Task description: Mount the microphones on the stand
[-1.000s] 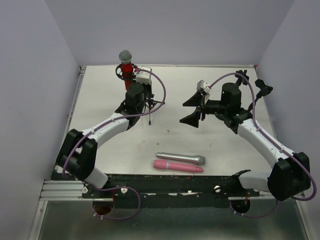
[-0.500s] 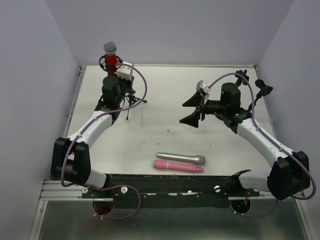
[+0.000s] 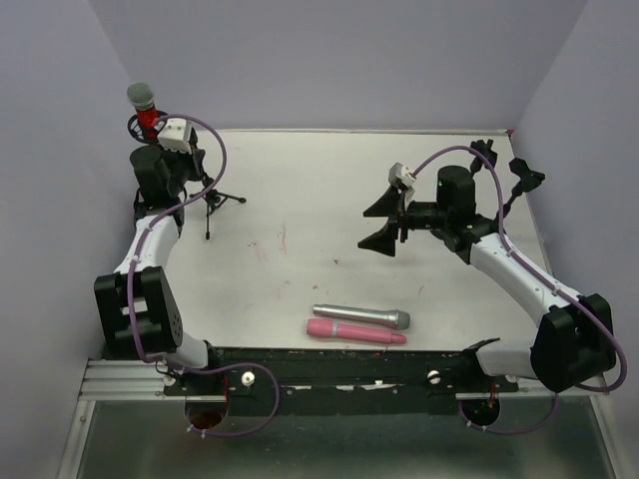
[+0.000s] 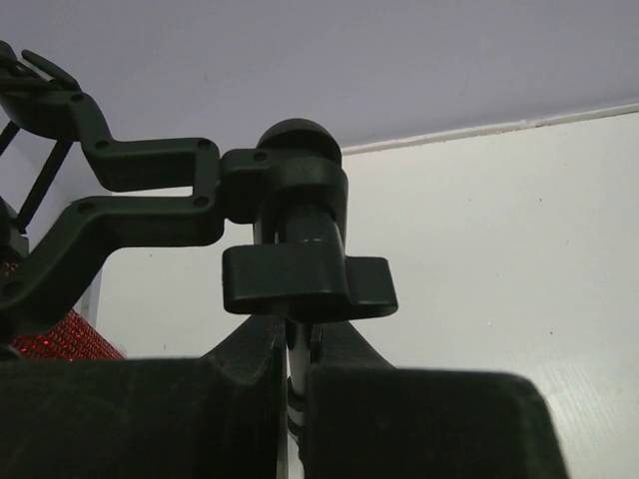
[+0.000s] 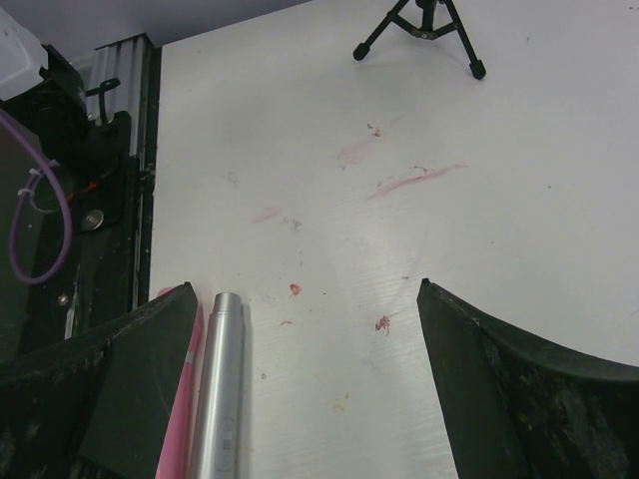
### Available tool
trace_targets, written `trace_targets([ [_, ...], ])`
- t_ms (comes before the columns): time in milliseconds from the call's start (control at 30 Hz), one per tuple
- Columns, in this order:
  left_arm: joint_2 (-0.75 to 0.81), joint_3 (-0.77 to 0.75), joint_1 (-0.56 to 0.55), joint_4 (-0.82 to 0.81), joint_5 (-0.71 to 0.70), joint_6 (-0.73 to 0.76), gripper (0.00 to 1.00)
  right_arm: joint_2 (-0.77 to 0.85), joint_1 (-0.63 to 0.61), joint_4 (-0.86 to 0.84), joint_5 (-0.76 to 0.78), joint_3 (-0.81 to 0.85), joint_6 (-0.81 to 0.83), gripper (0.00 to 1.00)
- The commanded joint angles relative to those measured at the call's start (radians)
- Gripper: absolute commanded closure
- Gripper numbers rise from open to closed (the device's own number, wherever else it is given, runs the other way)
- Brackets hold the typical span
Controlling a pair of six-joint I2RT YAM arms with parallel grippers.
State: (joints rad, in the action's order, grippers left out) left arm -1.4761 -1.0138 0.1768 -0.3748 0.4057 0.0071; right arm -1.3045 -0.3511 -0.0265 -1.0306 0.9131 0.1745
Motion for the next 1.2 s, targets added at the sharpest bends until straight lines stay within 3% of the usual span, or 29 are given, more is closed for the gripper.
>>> trace_targets([
  [0, -0.013, -0.039, 0.026, -0.111, 0.099, -0.001, 1.00, -0.016, 0.006, 0.017, -0.029, 0.010, 0.014, 0.00],
  [233, -0.029, 0.003, 0.044, -0.150, 0.091, -0.056, 0.97, -0.016, 0.012, 0.017, -0.032, 0.009, 0.016, 0.00],
  [733, 0.010, 0.021, 0.046, -0.144, 0.061, -0.082, 0.54, -0.010, 0.017, 0.017, -0.037, 0.006, 0.019, 0.00],
  [933, 0.045, 0.038, 0.046, -0.125, 0.048, -0.087, 0.41, -0.007, 0.017, 0.016, -0.043, 0.004, 0.020, 0.00],
  [1167, 0.066, 0.043, 0.043, -0.075, 0.050, -0.076, 0.39, 0.005, 0.018, 0.013, -0.046, 0.003, 0.019, 0.00],
])
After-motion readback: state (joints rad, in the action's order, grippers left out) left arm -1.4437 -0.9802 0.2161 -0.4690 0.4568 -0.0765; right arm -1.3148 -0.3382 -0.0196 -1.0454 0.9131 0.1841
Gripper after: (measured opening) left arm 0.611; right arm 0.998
